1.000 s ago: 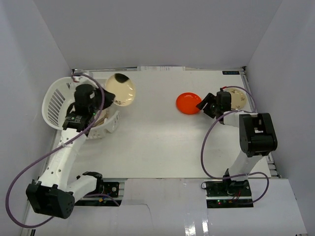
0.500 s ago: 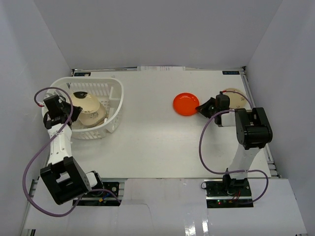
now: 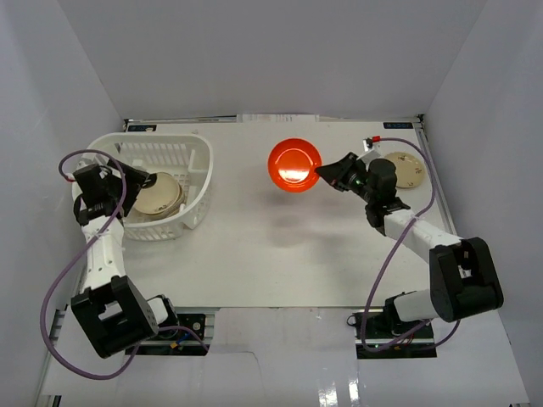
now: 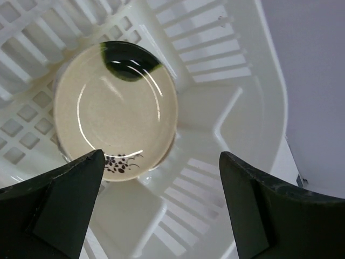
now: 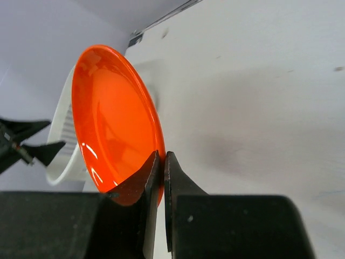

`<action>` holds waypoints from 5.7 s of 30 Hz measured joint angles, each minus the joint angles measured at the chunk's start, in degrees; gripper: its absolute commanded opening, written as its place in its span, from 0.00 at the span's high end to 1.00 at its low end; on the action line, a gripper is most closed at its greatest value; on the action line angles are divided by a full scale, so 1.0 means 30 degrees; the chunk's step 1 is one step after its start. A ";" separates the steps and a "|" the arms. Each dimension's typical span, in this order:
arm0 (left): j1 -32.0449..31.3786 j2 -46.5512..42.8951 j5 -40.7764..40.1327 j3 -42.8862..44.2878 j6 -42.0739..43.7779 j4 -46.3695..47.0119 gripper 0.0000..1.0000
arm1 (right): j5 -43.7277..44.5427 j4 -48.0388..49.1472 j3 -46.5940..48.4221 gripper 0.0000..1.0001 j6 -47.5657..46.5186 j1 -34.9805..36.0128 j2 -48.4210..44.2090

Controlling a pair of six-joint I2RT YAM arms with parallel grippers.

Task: Place the plates into the plastic bin on the countertop

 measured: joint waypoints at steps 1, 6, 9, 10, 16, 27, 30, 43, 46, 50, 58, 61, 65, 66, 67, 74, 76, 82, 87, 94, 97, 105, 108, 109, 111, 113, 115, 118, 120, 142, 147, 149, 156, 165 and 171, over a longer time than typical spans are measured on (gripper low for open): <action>0.0000 -0.0284 0.0430 0.0066 0.0066 -0.0007 0.02 | -0.0182 -0.0007 0.0015 0.92 -0.0044 0.0648 -0.0270; -0.0889 -0.2484 0.2280 0.0729 0.0670 -0.0029 0.02 | -0.1428 -0.0204 0.0729 0.92 -0.0080 0.3592 -0.0459; -0.2317 -0.4095 0.3723 0.1158 0.1260 -0.0044 0.02 | -0.1953 -0.0510 0.1617 0.92 -0.0044 0.4787 -0.0452; -0.2776 -0.4430 0.4262 0.1253 0.1435 -0.0087 0.02 | -0.2098 -0.0546 0.1931 0.92 -0.0044 0.5107 -0.0423; -0.4976 -0.4503 0.8218 0.0539 0.2237 -0.0474 0.09 | -0.2419 -0.1107 0.3912 0.92 -0.0255 0.7023 0.0248; -0.7031 -0.3927 1.1366 -0.1887 0.1996 0.0743 0.14 | -0.2076 -0.2382 0.4211 0.92 -0.0663 0.7934 0.1246; -0.7067 -0.4233 1.0797 -0.1982 0.1719 0.0845 0.13 | -0.1523 -0.2528 0.4058 0.92 -0.0867 0.7912 0.0736; -0.7766 -0.6135 1.0178 -0.1435 -0.0503 0.3417 0.19 | -0.1049 -0.3111 0.2849 0.92 -0.1530 0.7533 -0.0146; -0.8342 -0.5253 1.0477 -0.1821 -0.0335 0.3337 0.25 | -0.1246 -0.3104 0.2849 0.92 -0.1523 0.7533 0.0058; -0.9056 -0.4415 1.0542 -0.2412 0.0124 0.2805 0.37 | -0.1384 -0.3096 0.2856 0.92 -0.1523 0.7533 0.0160; -1.1147 -0.3504 0.9012 -0.2412 0.1056 0.2178 0.93 | -0.1530 -0.2958 0.3045 0.61 -0.1290 0.7461 0.0503; -1.1234 -0.3628 0.8153 -0.2339 0.1071 0.2025 0.97 | -0.1515 -0.3038 0.3126 0.35 -0.1399 0.7271 0.0510; -1.1271 -0.3614 0.5610 -0.1268 0.1231 0.1107 0.98 | -0.1632 -0.3162 0.2936 0.25 -0.1486 0.5836 0.0313; -1.1213 -0.3592 0.4983 -0.0911 0.1239 0.0969 0.98 | -0.1559 -0.3191 0.2652 0.25 -0.1508 0.5013 0.0022; -1.1060 -0.3555 0.4393 -0.0554 0.1231 0.0925 0.98 | -0.1231 -0.3315 0.2346 0.26 -0.1552 0.4226 -0.0299; -0.5625 -0.2994 0.3242 0.0576 -0.0102 0.1486 0.96 | 0.3206 -0.4211 -0.0962 0.41 -0.1217 -0.4714 -0.2346; -0.3468 -0.2856 0.2907 0.0561 -0.0510 0.1545 0.96 | 0.5421 -0.4626 -0.1865 0.42 -0.0816 -0.7009 -0.2171; -0.0860 -0.3555 0.1319 0.0058 -0.0984 0.1668 0.94 | 0.8604 -0.5100 -0.1435 0.42 -0.0007 -0.9559 0.1056; -0.0750 -0.3701 -0.0007 -0.0758 -0.1071 0.2025 0.92 | 0.8568 -0.4932 0.0794 0.40 0.0561 -1.1293 0.4947; -0.0605 -0.1523 -0.0364 -0.1362 -0.1071 0.2514 0.91 | 0.7526 -0.2827 0.2149 0.60 0.1341 -1.1846 0.7941; -0.0488 -0.0670 -0.0386 -0.1443 -0.1035 0.2433 0.91 | 0.7111 -0.1814 0.2703 0.74 0.1785 -1.1788 0.9085; -0.0452 0.0481 -0.0911 -0.1559 -0.0627 0.1785 0.71 | 0.5340 0.0874 0.2302 0.92 0.2892 -1.1606 0.9959; -0.0408 0.0481 -0.1173 -0.1596 -0.0495 0.1581 0.56 | 0.4969 0.1333 0.0831 0.92 0.2878 -1.0754 0.8808; -0.0401 0.0481 -0.1341 -0.1596 -0.0444 0.1559 0.40 | 0.4932 0.1341 0.0372 0.92 0.2820 -1.0083 0.8123; -0.0393 0.0488 -0.1523 -0.1596 -0.0415 0.1545 0.19 | 0.4787 0.1610 -0.0350 0.92 0.2696 -0.8240 0.6441; -0.0386 0.0525 -0.1530 -0.1581 -0.0291 0.1530 0.02 | 0.4546 0.2040 -0.0510 0.92 0.2521 -0.6207 0.4896; -0.0372 0.0561 -0.1268 -0.1545 -0.0073 0.1457 0.02 | 0.3883 0.2696 -0.0342 0.92 0.2295 -0.4065 0.3548; -0.0357 0.0474 -0.0423 -0.1260 0.0262 0.1217 0.02 | 0.2980 0.2812 0.0656 0.92 0.1698 -0.1705 0.2696; -0.0357 0.0080 0.0313 -0.0998 0.0546 0.1137 0.02 | 0.2390 0.2426 0.1778 0.92 0.1195 -0.0357 0.2579; -0.2463 -0.6528 0.9464 -0.2251 0.1501 0.0641 0.07 | -0.0058 -0.0393 0.8568 0.92 0.0561 0.9267 0.7053; -0.3155 -0.5348 1.0550 -0.2550 0.1370 0.1195 0.58 | -0.0612 -0.0415 0.8568 0.92 0.0838 0.9661 0.7053; -0.3213 -0.5107 1.0506 -0.2550 0.1464 0.1275 0.68 | -0.0758 -0.0408 0.8568 0.88 0.0911 0.9712 0.7053; -0.3264 -0.5078 0.8706 -0.1843 0.1457 0.0903 0.85 | -0.1122 -0.0226 0.8233 0.30 0.0984 0.9763 0.6790; -0.2696 -0.3883 0.2426 -0.0087 0.0845 0.0510 0.82 | -0.1472 -0.0874 0.4845 0.18 -0.0758 0.9092 0.2914; -0.1719 -0.2769 -0.1282 -0.0138 0.0386 0.0131 0.75 | -0.0765 -0.2069 0.3206 0.19 -0.2608 0.8990 -0.0015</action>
